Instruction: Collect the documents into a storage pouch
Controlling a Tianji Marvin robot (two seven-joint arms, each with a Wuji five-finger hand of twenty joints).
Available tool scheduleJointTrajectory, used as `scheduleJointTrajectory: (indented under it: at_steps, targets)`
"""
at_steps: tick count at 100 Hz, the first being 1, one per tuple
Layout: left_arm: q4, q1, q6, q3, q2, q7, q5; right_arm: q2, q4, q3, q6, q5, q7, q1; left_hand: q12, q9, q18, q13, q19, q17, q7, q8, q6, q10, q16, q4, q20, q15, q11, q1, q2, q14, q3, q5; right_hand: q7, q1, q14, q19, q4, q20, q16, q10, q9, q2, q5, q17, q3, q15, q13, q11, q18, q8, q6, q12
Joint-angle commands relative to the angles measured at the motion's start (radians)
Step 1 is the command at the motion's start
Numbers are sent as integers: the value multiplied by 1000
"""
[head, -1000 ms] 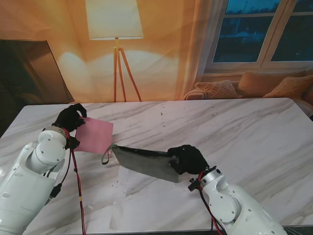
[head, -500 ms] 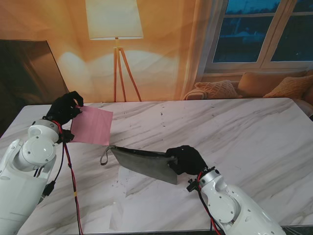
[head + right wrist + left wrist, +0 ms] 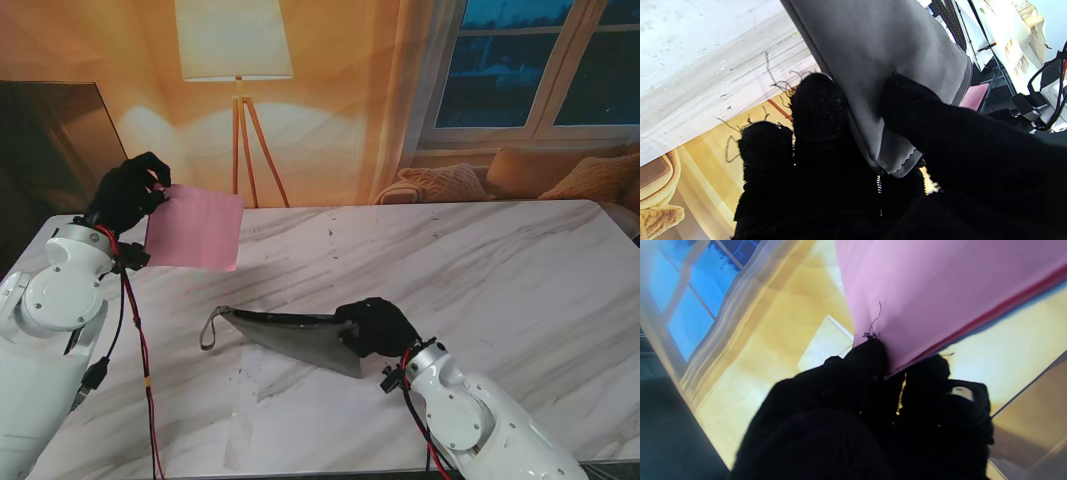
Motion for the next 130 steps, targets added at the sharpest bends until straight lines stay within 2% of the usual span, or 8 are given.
scheduleJointTrajectory:
  at_steps: [1,19,34,79,83,117,120,130]
  targets:
    - [-31,-3,-13,5,-6,-9,-13,1,-12,6,12,9,20,7,64,16,-187,35,-31,-50,21,7,-41,-133,14,34,32,47,140,98,52,54,98,12,129,71,-66,13,19,-4,10,0,-7,103,146,-7,-2,-3,11,-1,-20,81,-48,15]
    - [-65,-9,-26,29,-9,-10,-52,0,-27,19,22,27,32,8,64,18,-191,36,-33,-52,21,6,-44,-136,15,35,33,42,139,97,54,49,99,12,130,78,-80,36,21,11,32,-5,-2,104,162,13,-6,45,28,3,-27,106,-55,23]
    - [-78,-21,-35,54,-13,-7,-77,-2,-44,36,37,81,59,4,65,19,-192,37,-33,-50,22,5,-45,-138,16,36,33,40,138,96,55,45,99,13,136,87,-81,55,24,27,52,-7,6,101,185,22,-4,90,34,15,-28,146,-55,42]
    - [-73,-54,-87,125,-26,2,-174,0,-49,51,45,155,113,5,66,23,-212,39,-44,-62,23,6,-65,-161,18,40,27,23,137,92,72,19,95,14,135,90,-74,46,25,35,50,-10,19,91,221,10,4,83,25,27,-18,196,-58,73]
    - [-69,-54,-94,134,-27,3,-186,0,-50,52,46,160,119,4,66,24,-213,38,-47,-66,23,6,-67,-164,18,40,26,19,136,92,76,15,95,14,111,91,-73,40,24,41,51,-9,19,92,231,10,2,80,25,18,-17,256,-56,90]
    - [10,-63,-166,216,-45,38,-257,5,-57,67,38,188,149,-7,67,30,-221,33,-61,-87,23,3,-74,-174,38,45,26,3,139,92,92,2,91,20,132,100,-77,21,26,36,44,-20,12,85,273,-3,7,52,9,19,-17,331,-70,99]
    - [19,-64,-171,222,-45,39,-257,6,-56,68,35,188,151,-7,67,32,-224,35,-61,-85,24,2,-76,-177,39,47,26,0,139,90,92,-3,92,21,108,99,-77,15,25,37,46,-21,13,84,281,-4,8,42,10,14,-14,386,-70,104]
    - [33,-63,-174,240,-48,34,-287,8,-55,70,29,190,160,-8,67,32,-219,29,-64,-95,24,1,-74,-170,45,48,26,-5,137,93,93,8,94,24,107,101,-77,6,26,34,39,-23,10,81,289,-9,10,30,5,10,-14,397,-71,103]
